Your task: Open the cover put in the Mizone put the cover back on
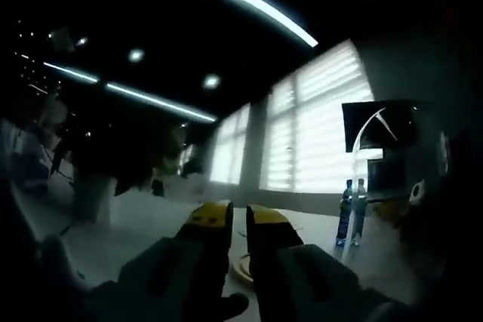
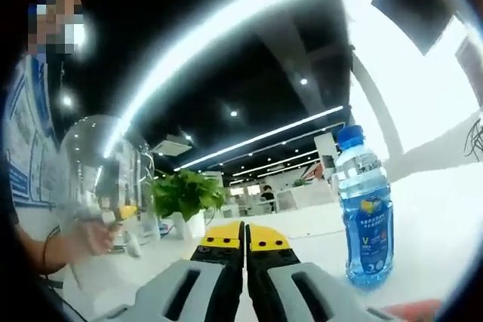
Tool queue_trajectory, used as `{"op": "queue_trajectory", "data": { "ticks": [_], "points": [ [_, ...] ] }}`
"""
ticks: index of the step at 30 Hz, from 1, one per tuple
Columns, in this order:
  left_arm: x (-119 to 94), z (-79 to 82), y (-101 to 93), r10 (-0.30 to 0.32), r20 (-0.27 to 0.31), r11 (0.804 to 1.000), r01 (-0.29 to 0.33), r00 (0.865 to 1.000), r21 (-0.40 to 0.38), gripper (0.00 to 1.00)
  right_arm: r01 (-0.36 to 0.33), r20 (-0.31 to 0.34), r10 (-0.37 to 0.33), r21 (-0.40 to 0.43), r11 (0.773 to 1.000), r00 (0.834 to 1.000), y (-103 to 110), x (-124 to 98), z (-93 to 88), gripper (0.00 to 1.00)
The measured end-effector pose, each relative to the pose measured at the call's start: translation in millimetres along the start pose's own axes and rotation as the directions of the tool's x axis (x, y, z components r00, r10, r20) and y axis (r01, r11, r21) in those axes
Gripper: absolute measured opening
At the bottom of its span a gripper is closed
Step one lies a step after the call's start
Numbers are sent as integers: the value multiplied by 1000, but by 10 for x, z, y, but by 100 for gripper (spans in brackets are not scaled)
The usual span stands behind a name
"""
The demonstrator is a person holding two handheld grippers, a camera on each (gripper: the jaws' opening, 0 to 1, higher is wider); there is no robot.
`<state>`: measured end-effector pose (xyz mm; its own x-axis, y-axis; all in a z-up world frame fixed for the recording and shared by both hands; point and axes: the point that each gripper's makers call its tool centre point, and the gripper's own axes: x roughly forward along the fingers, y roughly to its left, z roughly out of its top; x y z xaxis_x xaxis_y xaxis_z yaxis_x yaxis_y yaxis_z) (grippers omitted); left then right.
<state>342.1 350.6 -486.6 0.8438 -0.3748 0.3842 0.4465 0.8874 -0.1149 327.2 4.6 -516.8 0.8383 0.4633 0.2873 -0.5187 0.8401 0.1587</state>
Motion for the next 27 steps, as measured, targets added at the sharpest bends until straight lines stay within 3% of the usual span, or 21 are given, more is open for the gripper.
{"op": "queue_trajectory", "data": {
  "ticks": [5, 9, 10, 12, 15, 16, 21, 25, 27],
  "points": [
    [17, -123, 7, -8, -60, 1000, 7, 998, -13, 18, 22, -41, -22, -20, 1000, 999, -52, -8, -63, 5],
    [22, -157, -18, -17, -74, 1000, 15, 997, -21, 16, -24, -45, 21, -56, 998, 999, 53, -7, -84, 17],
    [21, -168, -7, -17, -81, 999, 14, 997, -42, 14, -36, -74, 30, -76, 996, 997, 77, 4, -133, 20],
    [14, -154, 14, -25, -74, 996, 19, 997, -83, 13, -35, -77, 29, -85, 996, 997, 68, 21, -157, 17],
    [1, -155, 79, -16, -74, 992, 6, 997, -130, 10, -10, -97, 2, -83, 996, 995, 30, 25, -196, 0],
    [2, -155, 96, -12, -72, 991, 2, 997, -135, 9, 30, -90, -36, -71, 997, 995, -47, 16, -183, 0],
    [9, -186, 116, -1, -83, 993, -9, 997, -118, 10, 60, -60, -66, -89, 994, 996, -176, -13, -95, 0],
    [47, -302, -8, -53, -137, 995, 41, 989, -93, 22, 32, -88, -43, -130, 991, 995, -127, 5, -146, 16],
    [57, -308, -82, -76, -137, 994, 64, 988, -85, 25, 23, -104, -40, -156, 988, 994, -111, 16, -186, 20]
  ]
}}
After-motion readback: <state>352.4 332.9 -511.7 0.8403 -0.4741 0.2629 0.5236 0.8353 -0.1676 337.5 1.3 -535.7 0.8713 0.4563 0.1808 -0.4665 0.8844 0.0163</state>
